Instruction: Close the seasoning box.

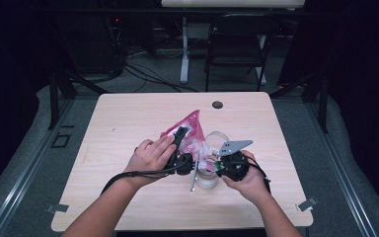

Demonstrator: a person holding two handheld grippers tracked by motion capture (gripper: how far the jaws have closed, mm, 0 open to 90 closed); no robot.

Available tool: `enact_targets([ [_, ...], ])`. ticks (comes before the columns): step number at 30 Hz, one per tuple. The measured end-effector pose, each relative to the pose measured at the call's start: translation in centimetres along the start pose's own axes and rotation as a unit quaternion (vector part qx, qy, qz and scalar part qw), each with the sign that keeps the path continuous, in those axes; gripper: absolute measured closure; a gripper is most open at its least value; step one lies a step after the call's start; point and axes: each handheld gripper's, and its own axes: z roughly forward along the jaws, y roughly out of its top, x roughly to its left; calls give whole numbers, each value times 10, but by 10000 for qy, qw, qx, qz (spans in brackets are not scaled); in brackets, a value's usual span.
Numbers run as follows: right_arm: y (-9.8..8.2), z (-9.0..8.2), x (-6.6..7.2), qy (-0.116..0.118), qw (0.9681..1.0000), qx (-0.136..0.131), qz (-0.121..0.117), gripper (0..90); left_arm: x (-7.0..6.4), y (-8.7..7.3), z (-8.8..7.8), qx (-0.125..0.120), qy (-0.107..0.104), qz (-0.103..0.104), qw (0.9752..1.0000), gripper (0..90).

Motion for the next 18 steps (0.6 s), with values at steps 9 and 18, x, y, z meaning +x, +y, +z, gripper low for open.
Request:
enact_targets([
  [9, -1, -1, -1, -11, 10000, 10, 23, 900, 1, 3, 0, -57, 66, 102, 9999, 652],
  [18, -2, 0, -1, -1, 10000, 0, 35, 900, 3, 5, 0, 30, -26, 208, 9998, 652],
])
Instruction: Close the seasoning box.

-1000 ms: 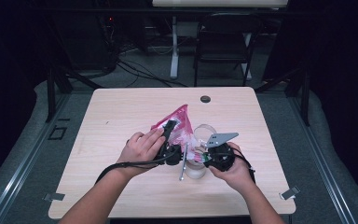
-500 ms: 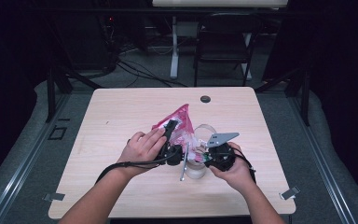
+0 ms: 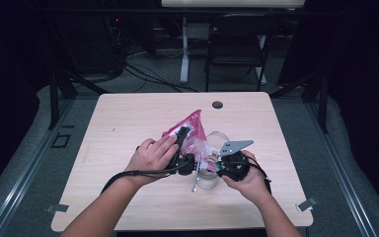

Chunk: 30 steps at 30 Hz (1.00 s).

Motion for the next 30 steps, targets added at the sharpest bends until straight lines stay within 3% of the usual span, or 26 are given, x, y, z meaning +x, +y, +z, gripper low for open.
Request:
enact_targets([
  [3, 0, 0, 0, -11, 10000, 14, -2, 900, 0, 1, 1, -70, 84, 51, 9999, 652],
  [10, -1, 0, -1, -7, 10000, 40, 4, 900, 1, 2, 0, -66, 66, 110, 9999, 652],
  [15, -1, 1, -1, -1, 10000, 66, 4, 900, 1, 3, 2, -15, -52, 160, 9999, 652],
  [30, -3, 3, 0, -15, 9999, 111, -8, 900, 3, 4, 3, 25, -118, 433, 9990, 651],
])
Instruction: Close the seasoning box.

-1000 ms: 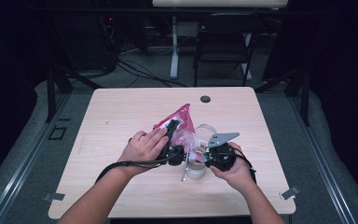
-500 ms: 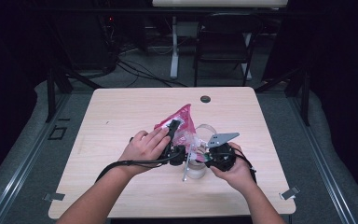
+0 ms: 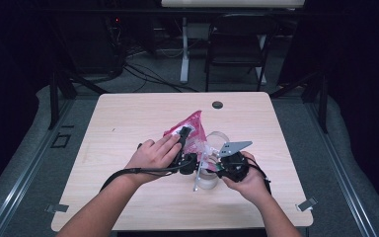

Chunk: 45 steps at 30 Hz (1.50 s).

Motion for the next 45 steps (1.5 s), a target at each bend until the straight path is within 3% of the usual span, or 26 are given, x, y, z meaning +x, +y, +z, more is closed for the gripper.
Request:
enact_targets([
  [8, 0, 0, -1, 6, 10000, 1, -8, 900, 2, 1, -3, 54, -69, 216, 9997, 646],
  [13, 0, -2, -2, 3, 10000, -9, 17, 900, 2, 2, -5, 39, -24, 194, 9998, 649],
  [20, -1, -1, -2, 8, 10000, 6, 37, 900, 3, 7, -8, 10, 30, 410, 9992, 654],
  [24, -1, -1, -3, 9, 10000, 10, 46, 900, 3, 7, -8, 45, -39, 349, 9994, 656],
  [29, -1, -1, -3, 13, 10000, 10, 41, 900, 5, 8, -8, -3, 66, 448, 9990, 655],
  [34, -1, -1, -3, 3, 10000, -6, 59, 900, 3, 8, -8, 20, 39, 347, 9994, 654],
  [36, -1, 0, -3, -15, 10000, 24, 44, 900, 4, 9, -8, 12, 51, 520, 9986, 653],
  [40, -1, 0, -2, -22, 10000, 21, 57, 900, 3, 8, -8, 28, 29, 434, 9991, 653],
  [45, -1, 1, -3, -24, 10000, 48, 48, 900, 3, 10, -8, 26, 25, 480, 9988, 647],
])
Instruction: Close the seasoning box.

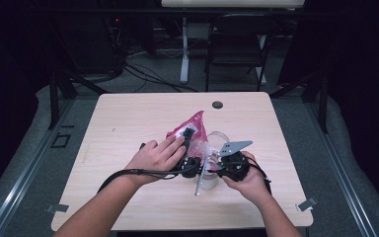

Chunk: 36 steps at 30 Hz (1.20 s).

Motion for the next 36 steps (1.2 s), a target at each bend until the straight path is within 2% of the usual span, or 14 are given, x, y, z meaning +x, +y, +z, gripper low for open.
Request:
enact_targets([
  [5, -1, 1, -1, -1, 10000, 12, 14, 900, 0, 1, 0, 0, 9, 80, 10000, 639],
  [6, 0, 1, -1, -4, 10000, 35, -5, 900, -2, 1, 1, -7, -17, 1, 10000, 639],
  [10, 0, 2, 0, -29, 10000, 48, -14, 900, -1, 0, 1, 16, -7, 74, 10000, 640],
  [12, 0, 3, 0, -29, 10000, 52, -12, 900, -1, -1, 2, 40, -59, 14, 10000, 640],
  [21, 0, 4, 0, -62, 9999, 104, -45, 900, -4, -4, 2, 46, -74, 27, 10000, 644],
  [22, 0, 4, 0, -62, 9999, 104, -45, 900, -3, -4, 1, 62, -56, 89, 9999, 644],
  [24, 0, 4, 0, -57, 9999, 127, -62, 900, -5, -5, 2, 73, -104, 0, 9999, 645],
  [28, 0, 4, 0, -106, 9998, 161, -98, 900, -9, -6, 2, 88, -150, 48, 9998, 654],
  [30, -1, 4, 0, -132, 9997, 209, -61, 900, -9, -6, 1, 153, -170, 204, 9995, 662],
  [31, -1, 5, 0, -152, 9996, 226, -78, 900, -9, -7, 3, 129, -184, 125, 9997, 665],
  [33, -1, 5, 0, -138, 9996, 218, -86, 900, -8, -8, 2, 175, -180, 187, 9995, 665],
  [34, -1, 5, 0, -154, 9996, 208, -86, 900, -10, -8, 3, 133, -208, 75, 9997, 665],
  [36, -1, 5, 0, -150, 9997, 192, -78, 900, -9, -9, 3, 150, -194, 176, 9995, 664],
])
